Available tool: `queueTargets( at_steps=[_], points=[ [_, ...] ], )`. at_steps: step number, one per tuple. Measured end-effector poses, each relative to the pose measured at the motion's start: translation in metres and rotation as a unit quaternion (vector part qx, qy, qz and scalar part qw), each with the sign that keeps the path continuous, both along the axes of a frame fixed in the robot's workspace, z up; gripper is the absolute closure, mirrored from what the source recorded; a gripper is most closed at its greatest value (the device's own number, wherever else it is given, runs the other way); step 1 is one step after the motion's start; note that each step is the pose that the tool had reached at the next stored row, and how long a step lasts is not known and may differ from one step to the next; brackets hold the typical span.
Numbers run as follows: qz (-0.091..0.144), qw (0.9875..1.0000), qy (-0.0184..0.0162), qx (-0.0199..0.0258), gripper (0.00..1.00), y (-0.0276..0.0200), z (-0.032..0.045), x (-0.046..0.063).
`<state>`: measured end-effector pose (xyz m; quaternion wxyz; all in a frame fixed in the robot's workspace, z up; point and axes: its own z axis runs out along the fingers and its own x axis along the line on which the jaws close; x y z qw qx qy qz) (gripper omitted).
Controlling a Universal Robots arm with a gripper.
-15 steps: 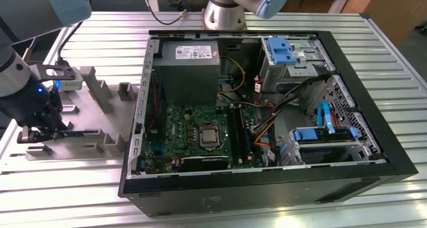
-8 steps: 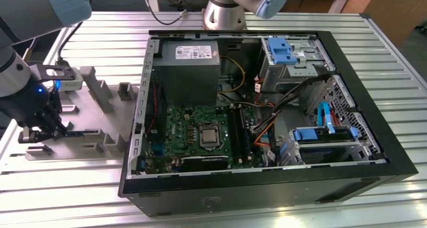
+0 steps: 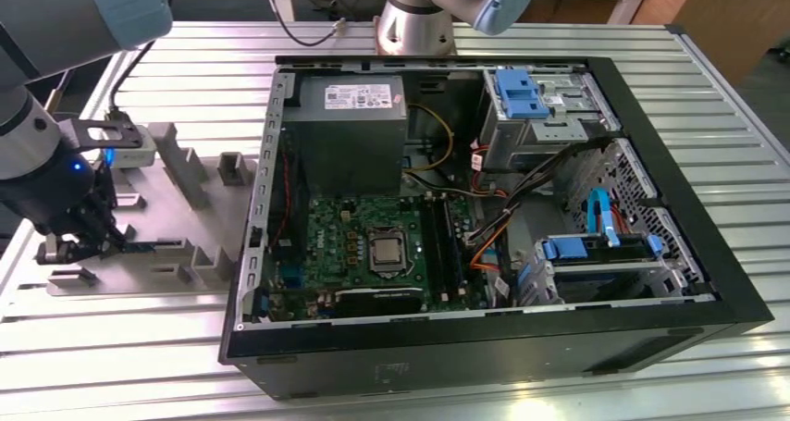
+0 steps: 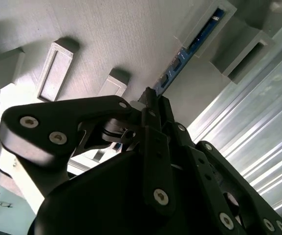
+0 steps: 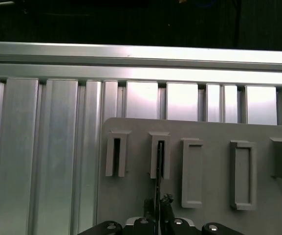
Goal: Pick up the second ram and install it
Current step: 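Pick up the second ram and move it above second insertion slot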
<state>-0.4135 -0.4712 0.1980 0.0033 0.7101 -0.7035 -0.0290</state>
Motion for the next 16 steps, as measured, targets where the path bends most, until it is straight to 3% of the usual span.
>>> queueTargets(
  at_steps=[16],
  points=[
    [0.0,1.0,0.0001,0.0,0.81,0.0,0.0027,0.0046]
  ],
)
